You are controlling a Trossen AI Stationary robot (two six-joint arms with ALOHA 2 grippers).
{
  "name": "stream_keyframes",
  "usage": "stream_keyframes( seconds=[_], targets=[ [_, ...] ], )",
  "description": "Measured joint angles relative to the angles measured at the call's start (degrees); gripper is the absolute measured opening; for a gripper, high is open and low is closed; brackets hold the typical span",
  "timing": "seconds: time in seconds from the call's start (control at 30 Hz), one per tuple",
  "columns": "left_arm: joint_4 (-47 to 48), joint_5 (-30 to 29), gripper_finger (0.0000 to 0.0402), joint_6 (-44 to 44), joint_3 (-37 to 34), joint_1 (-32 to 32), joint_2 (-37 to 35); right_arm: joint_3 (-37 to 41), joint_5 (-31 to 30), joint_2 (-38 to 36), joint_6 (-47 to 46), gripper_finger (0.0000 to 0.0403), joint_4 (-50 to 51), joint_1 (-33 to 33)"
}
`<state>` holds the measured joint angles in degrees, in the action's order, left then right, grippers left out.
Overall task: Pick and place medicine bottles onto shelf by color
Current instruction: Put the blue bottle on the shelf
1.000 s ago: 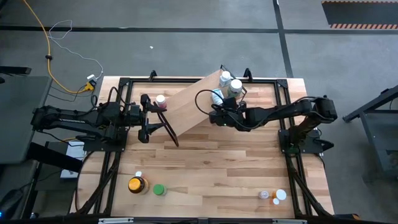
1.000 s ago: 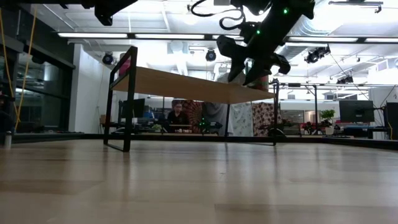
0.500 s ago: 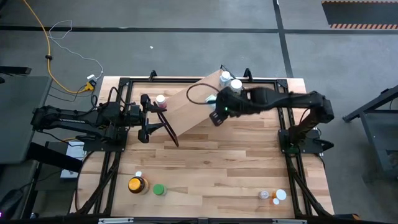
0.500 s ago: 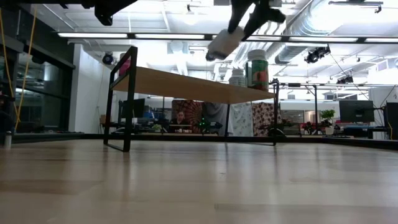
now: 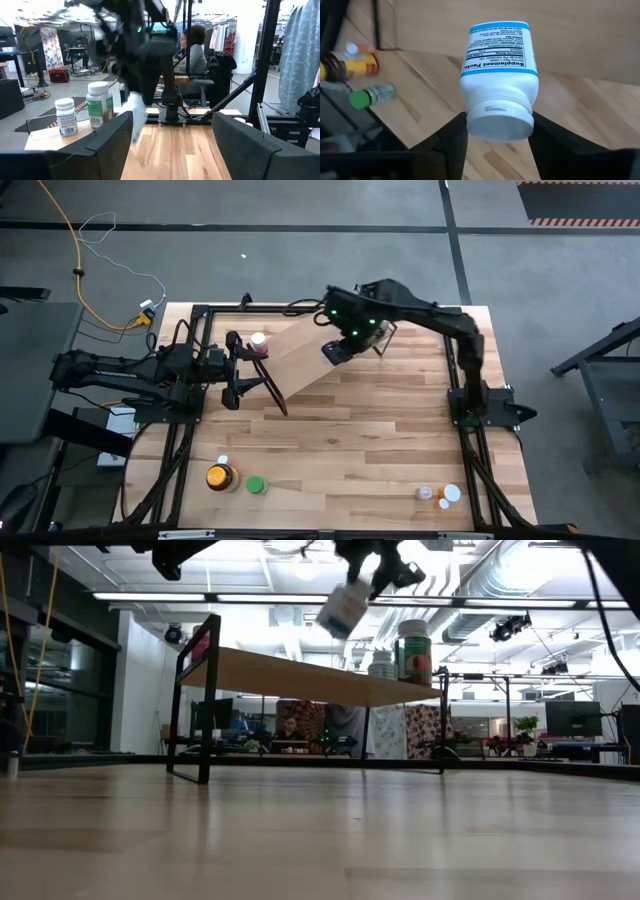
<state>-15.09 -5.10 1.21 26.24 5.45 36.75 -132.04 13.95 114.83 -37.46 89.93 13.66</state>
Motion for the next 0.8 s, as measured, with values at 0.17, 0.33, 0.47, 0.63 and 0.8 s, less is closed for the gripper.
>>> stream_keyframes(
  seconds=[0.17,0.33,0.47,0.63,0.8],
  targets=[
    [0.2,0.0,0.0261,0.3,0.0,0.0,0.0,1.0,2.6,1.9,2.2,0.0173,0.2,3.0],
    [0.3,0.0,0.0261,0.9,0.0,0.0,0.0,2.4,0.9,1.0,2.8,0.0174,0.1,4.5],
    [0.3,0.3,0.0261,0.5,0.0,0.0,0.0,2.4,-3.0,-0.8,1.8,0.0174,0.1,5.6],
    [0.4,0.6,0.0261,-0.2,0.0,0.0,0.0,2.5,-2.6,-3.0,1.4,0.0174,0.1,6.3],
    [0.8,0.7,0.0261,-0.9,0.0,0.0,0.0,8.4,0.6,-5.3,-0.1,0.0174,0.0,6.7]
  ],
)
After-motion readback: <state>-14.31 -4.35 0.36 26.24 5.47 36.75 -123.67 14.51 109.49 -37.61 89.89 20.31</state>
